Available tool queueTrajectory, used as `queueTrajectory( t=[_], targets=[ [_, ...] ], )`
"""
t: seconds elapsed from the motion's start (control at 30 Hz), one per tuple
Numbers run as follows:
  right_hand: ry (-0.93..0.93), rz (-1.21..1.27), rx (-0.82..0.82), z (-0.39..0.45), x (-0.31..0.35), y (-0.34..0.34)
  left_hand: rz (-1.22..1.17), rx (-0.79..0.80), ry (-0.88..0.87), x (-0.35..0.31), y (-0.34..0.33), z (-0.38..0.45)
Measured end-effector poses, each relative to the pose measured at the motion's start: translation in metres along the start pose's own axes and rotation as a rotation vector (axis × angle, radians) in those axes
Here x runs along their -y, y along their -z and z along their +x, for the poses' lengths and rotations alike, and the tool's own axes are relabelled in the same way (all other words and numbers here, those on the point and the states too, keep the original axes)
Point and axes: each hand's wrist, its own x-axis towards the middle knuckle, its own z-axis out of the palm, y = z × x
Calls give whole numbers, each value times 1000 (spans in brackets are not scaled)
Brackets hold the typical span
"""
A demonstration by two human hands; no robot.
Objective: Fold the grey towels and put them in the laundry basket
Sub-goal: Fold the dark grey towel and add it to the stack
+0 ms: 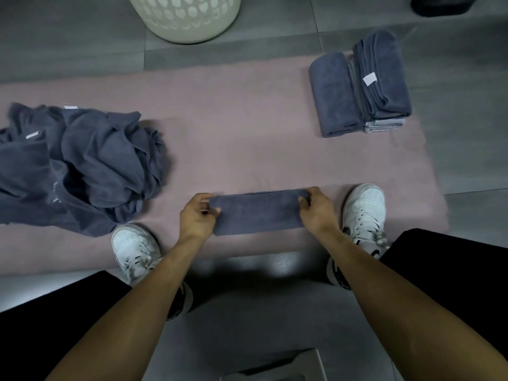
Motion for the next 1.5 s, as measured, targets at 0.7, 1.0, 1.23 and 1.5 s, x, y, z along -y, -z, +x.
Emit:
queueTrajectory(
  t=[0.7,1.0,1.23,1.5],
  targets=[
    [472,-660,341,30,-23,-28,1038,223,-666,24,-68,-4],
    [385,-746,547,60,16,-7,938,403,-695,9,-43,2],
    [345,-630,566,64,20,-7,967,676,-498,-45,-51,49],
    [494,-542,422,38,-1,-4,1090,744,-420,-52,-58,52]
  ],
)
